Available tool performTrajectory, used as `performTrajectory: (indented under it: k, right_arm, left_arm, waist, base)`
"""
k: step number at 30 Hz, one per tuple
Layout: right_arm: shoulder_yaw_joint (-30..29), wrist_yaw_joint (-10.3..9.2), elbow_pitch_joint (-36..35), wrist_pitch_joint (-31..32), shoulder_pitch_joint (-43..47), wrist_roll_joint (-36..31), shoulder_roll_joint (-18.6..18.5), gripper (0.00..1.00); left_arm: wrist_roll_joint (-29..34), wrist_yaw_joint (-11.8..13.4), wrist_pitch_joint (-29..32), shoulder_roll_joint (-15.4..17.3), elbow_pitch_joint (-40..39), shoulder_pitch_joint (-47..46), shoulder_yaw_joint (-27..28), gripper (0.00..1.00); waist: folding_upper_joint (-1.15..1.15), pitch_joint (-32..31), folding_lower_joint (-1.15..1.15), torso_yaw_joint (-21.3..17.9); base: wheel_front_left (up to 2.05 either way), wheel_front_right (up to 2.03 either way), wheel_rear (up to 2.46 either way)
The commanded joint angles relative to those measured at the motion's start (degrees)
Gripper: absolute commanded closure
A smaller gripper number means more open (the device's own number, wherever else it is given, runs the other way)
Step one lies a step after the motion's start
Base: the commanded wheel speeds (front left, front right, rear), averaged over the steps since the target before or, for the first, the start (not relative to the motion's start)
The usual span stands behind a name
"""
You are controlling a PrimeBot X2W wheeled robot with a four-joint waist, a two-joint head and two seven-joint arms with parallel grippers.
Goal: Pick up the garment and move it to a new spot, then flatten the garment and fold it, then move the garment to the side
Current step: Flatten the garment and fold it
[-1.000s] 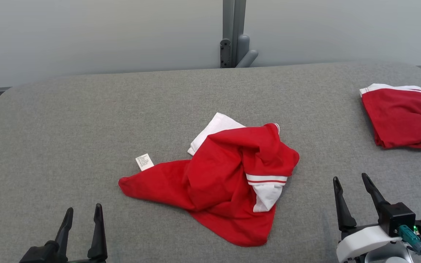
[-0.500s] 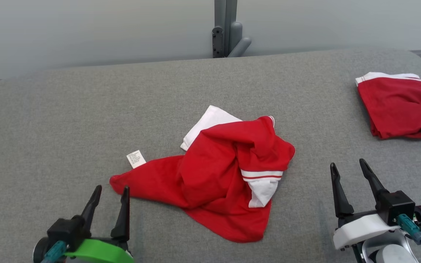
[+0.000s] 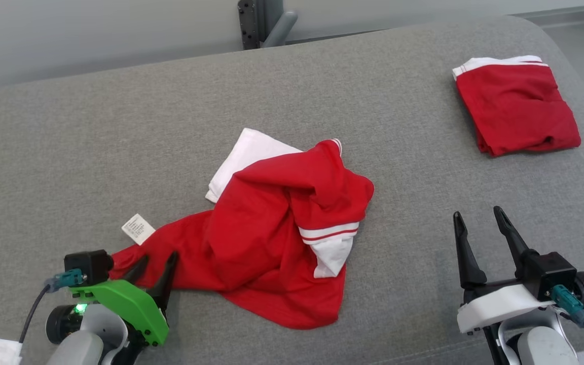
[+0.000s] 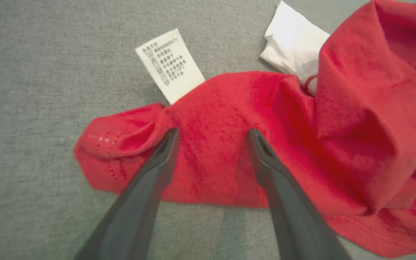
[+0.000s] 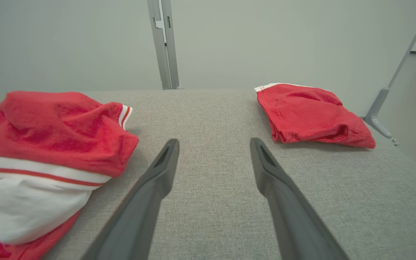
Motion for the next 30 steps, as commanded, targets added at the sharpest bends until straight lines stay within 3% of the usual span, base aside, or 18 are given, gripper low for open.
performTrajectory:
  k: [1, 8, 13, 27, 28, 29, 30]
  right_arm:
    - [-0.1, -0.09, 0.0, -0.2, -0.9, 0.5, -0.1, 0.0]
    - [-0.5, -0.09, 0.1, -0.2, -0.2, 2.9, -0.1, 0.0]
    - [-0.2, -0.09, 0.1, -0.2, -0.7, 3.9, -0.1, 0.0]
    - [-1.0, -0.09, 0.0, -0.2, -1.1, 3.5, -0.1, 0.0]
    - [-1.0, -0.09, 0.1, -0.2, -1.1, 3.4, -0.1, 0.0]
    - [-1.1, -0.09, 0.1, -0.2, -1.0, 3.4, -0.1, 0.0]
    - [-1.3, -0.1, 0.0, -0.2, -0.8, 3.3, -0.1, 0.0]
  left_arm:
    - [-1.2, -0.2, 0.4, 0.7, -0.8, -1.3, -0.8, 1.0]
    - [-3.2, -0.2, -0.9, 6.1, -5.7, -4.0, -0.9, 1.0]
    - [-2.4, 1.4, 0.6, 8.2, -8.4, -5.8, -0.2, 1.0]
    - [-2.8, 3.6, 0.2, 8.3, -10.8, -3.8, 0.3, 1.0]
    - [-3.4, 3.7, 0.2, 8.0, -10.9, -3.3, 0.5, 0.59]
    - [-3.9, 3.8, 0.8, 8.1, -10.9, -2.6, 0.4, 0.0]
    - [-4.4, 3.7, 2.0, 8.3, -10.7, -1.9, 0.1, 0.0]
  waist:
    - [0.04, 2.2, 0.0, -2.6]
    - [0.04, 3.8, 0.0, -4.6]
    - [0.04, 4.3, 0.0, -5.1]
    - [0.04, 4.0, 0.0, -4.1]
    - [0.04, 3.8, 0.0, -3.9]
    - [0.04, 3.8, 0.0, -3.7]
    - [0.04, 3.7, 0.0, -3.4]
  base:
    - [0.0, 0.0, 0.0]
    - [0.0, 0.0, 0.0]
    - [0.0, 0.0, 0.0]
    - [0.0, 0.0, 0.0]
    - [0.0, 0.0, 0.0]
    - [0.0, 0.0, 0.0]
    - [0.0, 0.0, 0.0]
